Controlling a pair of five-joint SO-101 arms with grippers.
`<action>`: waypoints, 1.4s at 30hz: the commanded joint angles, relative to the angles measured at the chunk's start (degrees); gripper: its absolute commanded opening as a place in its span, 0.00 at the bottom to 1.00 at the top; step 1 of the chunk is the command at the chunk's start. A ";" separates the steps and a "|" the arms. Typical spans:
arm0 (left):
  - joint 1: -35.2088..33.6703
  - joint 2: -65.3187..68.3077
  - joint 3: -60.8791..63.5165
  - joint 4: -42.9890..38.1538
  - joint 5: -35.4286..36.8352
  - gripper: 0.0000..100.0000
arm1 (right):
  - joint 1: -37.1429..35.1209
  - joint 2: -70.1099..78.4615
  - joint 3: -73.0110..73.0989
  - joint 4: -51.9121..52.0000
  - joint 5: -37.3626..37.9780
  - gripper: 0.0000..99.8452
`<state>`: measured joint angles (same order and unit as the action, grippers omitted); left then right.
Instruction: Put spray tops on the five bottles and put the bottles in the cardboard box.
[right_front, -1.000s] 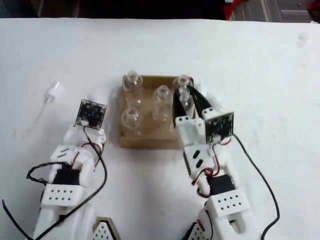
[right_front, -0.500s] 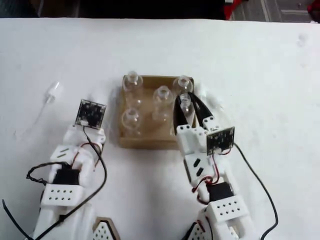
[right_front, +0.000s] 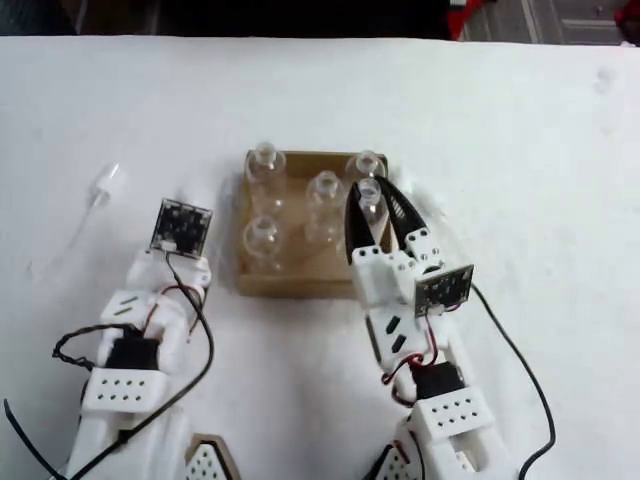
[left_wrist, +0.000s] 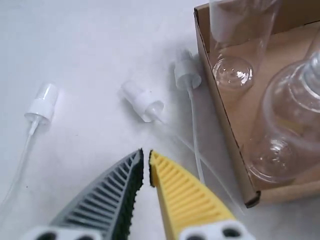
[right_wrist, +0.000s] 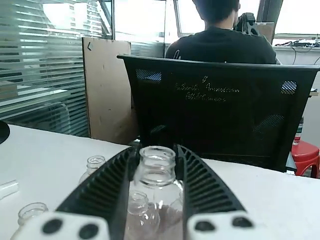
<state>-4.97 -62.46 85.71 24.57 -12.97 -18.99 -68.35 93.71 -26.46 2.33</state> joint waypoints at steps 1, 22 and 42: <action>-0.57 0.31 -0.62 -1.58 0.62 0.03 | -0.04 -0.04 -2.55 -0.22 -0.09 0.01; -0.57 0.31 -0.62 -1.58 0.62 0.03 | 0.22 0.04 0.18 -0.22 0.00 0.01; -0.66 0.31 -0.62 -1.58 0.62 0.03 | 0.84 20.00 -6.86 -4.62 0.00 0.01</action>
<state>-4.97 -62.46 85.71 24.57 -12.97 -18.99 -50.86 88.88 -27.16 2.33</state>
